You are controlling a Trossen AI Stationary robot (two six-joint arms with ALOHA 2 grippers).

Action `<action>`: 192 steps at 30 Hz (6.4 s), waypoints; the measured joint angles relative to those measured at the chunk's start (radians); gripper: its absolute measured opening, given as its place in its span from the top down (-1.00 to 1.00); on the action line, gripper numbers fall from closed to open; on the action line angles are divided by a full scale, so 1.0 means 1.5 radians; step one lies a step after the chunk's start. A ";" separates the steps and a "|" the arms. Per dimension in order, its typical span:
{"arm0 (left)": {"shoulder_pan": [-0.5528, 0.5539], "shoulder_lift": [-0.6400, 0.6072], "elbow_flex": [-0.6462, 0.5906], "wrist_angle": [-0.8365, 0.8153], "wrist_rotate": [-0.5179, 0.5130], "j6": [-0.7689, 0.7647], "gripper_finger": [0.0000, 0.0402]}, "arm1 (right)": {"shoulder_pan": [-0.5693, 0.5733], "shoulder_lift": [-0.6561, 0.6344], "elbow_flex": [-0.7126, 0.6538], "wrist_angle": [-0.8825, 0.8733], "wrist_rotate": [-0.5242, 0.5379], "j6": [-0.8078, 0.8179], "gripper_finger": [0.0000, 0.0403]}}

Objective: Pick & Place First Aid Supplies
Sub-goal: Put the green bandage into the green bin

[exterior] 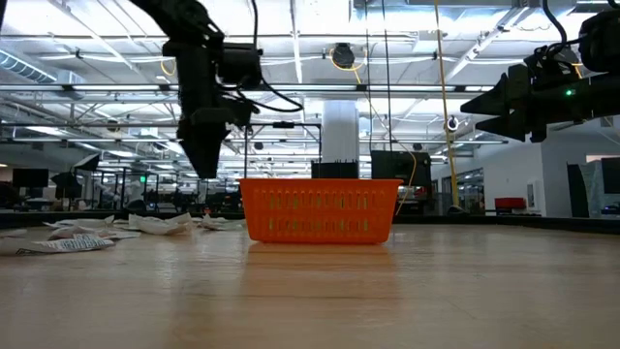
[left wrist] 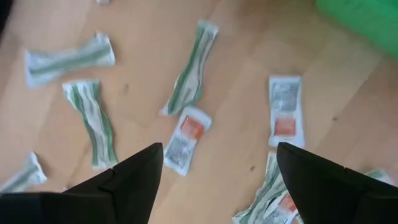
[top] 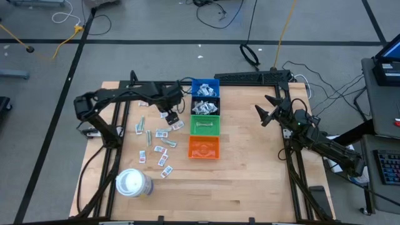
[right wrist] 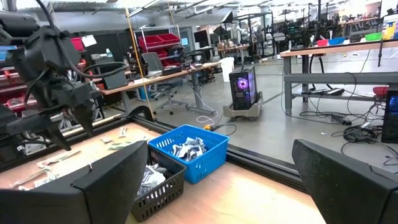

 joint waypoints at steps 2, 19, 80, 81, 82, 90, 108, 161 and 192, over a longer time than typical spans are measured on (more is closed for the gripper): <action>0.006 -0.008 -0.021 0.000 0.001 -0.002 -0.62 | 0.000 0.000 0.000 0.000 0.000 0.000 -0.95; 0.076 0.158 0.116 -0.059 0.065 0.150 -0.54 | 0.000 0.000 0.000 0.000 0.000 0.000 -0.95; -0.026 0.116 0.169 -0.273 0.005 0.284 1.00 | 0.000 0.000 0.000 0.000 0.000 0.000 -0.95; -0.035 0.128 0.188 -0.281 0.007 0.280 1.00 | 0.000 0.000 0.000 0.000 0.000 0.000 -0.95; -0.045 0.140 0.209 -0.290 0.008 0.272 1.00 | 0.000 0.000 0.000 0.000 0.000 0.000 -0.95; -0.095 0.244 0.403 -0.345 0.046 0.227 1.00 | 0.000 0.000 0.000 0.000 0.000 0.000 -0.95; -0.143 0.428 0.636 -0.364 0.090 0.215 1.00 | 0.000 0.000 0.000 0.000 0.000 0.000 -0.95; 0.003 0.247 0.339 -0.211 0.059 -0.006 -0.59 | 0.000 0.000 0.000 0.000 0.000 0.000 -0.95; 0.168 0.288 0.329 -0.202 0.054 -0.036 -0.75 | 0.000 0.000 0.000 0.000 0.000 0.000 -0.95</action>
